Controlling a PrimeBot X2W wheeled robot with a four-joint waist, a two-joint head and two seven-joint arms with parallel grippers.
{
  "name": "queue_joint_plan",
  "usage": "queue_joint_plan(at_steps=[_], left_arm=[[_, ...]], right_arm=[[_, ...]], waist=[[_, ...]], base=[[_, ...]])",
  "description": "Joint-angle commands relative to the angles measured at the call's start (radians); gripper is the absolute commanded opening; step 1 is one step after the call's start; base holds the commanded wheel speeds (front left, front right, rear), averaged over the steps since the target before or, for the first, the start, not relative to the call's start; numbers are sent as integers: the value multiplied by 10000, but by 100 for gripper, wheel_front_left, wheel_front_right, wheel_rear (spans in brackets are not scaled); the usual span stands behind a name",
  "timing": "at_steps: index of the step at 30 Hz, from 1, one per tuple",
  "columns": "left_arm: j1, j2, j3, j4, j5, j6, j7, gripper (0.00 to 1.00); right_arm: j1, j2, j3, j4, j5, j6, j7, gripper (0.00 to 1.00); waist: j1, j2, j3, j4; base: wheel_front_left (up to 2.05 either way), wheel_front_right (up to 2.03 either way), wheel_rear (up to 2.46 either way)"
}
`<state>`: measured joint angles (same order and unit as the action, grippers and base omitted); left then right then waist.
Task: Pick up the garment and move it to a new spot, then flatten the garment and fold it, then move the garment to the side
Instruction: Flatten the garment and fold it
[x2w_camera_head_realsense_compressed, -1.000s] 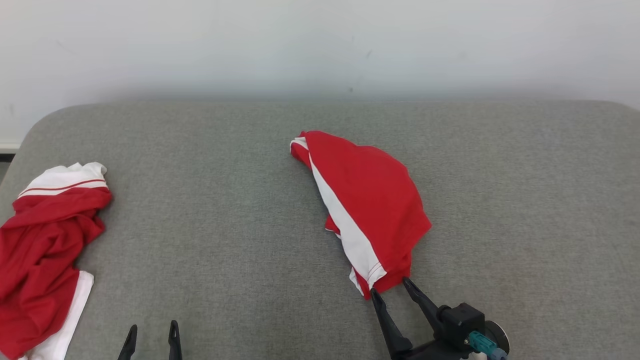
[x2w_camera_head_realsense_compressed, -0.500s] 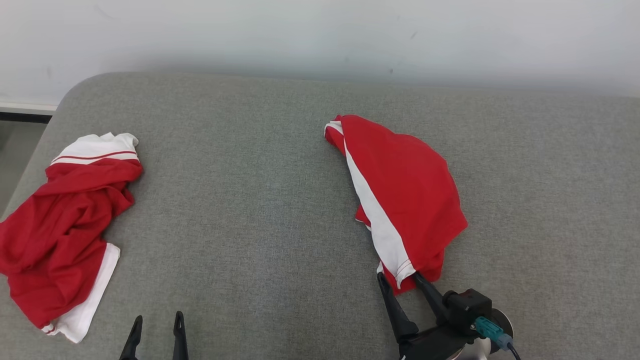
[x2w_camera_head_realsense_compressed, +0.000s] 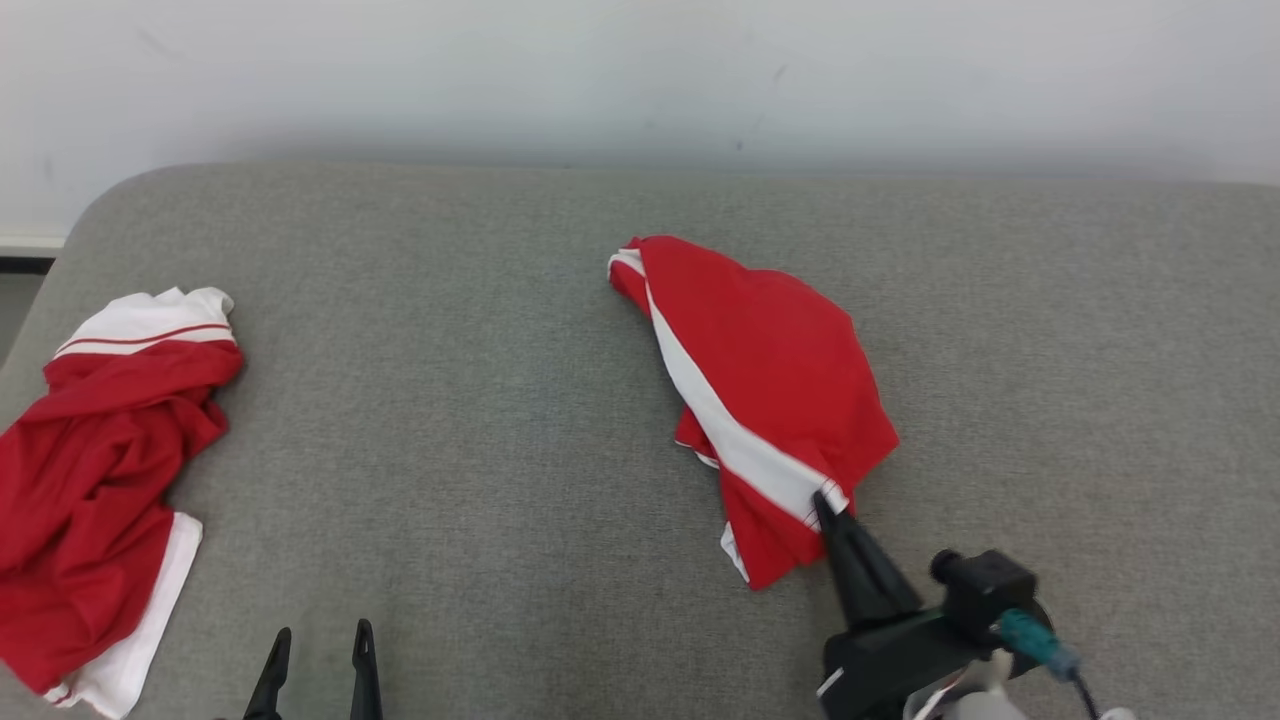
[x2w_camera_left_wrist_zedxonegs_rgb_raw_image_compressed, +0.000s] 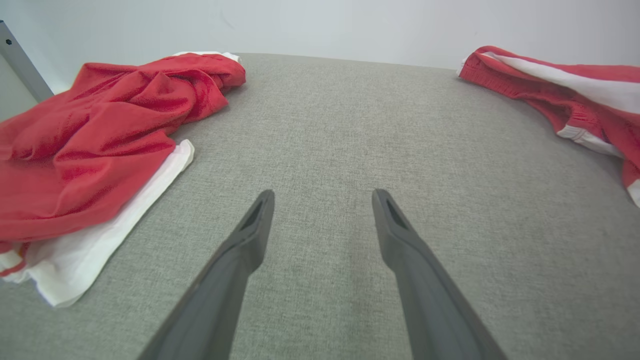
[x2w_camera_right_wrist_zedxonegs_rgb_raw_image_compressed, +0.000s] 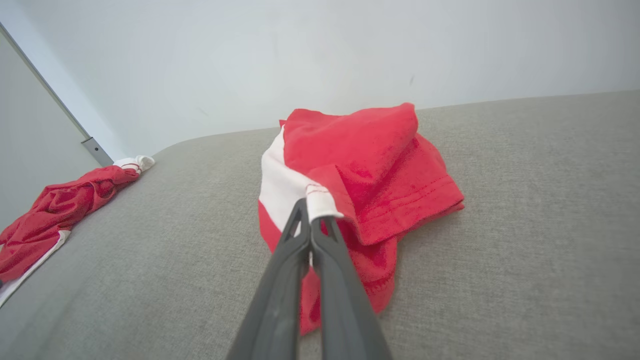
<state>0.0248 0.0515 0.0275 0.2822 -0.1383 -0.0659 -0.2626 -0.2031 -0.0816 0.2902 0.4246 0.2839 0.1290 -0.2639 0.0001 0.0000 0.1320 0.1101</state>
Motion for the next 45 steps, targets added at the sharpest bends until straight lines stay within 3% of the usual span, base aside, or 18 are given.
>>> queue_joint_plan(at_steps=[1, 10, 24, 25, 32, 45], left_arm=[[-4, -16, 5, 10, -55, -7, -34, 100], [5, -15, -367, 374, -134, -115, -34, 100], [-98, -17, -759, 474, -36, -213, -34, 100], [-179, -18, -891, 462, -84, -275, -34, 100], [-790, -14, -1436, 372, -32, -432, -34, 100], [-4235, 1, -3029, 1207, -63, -645, -34, 100]], right_arm=[[148, -132, -416, -334, 149, 34, -5, 0], [631, -1110, -1772, -855, 268, 34, -5, 0], [1617, -1804, -2687, 383, 45, 33, -5, 0], [1497, -1738, -2824, 486, -32, 33, -5, 100], [1213, -1453, -3160, 125, -522, 33, -5, 100], [402, -936, -2793, -469, -911, 33, -6, 100]], waist=[[-1, 0, -123, -258], [-1, 0, -382, -849], [-1, 0, -479, -926], [-1, 0, -466, -955], [-1, 0, -273, -1173], [-1, 0, 1116, -2053]], base=[[0, 0, 0], [0, 0, 0], [0, 0, 0], [0, 0, 0], [0, 0, 0], [0, 0, 0]])
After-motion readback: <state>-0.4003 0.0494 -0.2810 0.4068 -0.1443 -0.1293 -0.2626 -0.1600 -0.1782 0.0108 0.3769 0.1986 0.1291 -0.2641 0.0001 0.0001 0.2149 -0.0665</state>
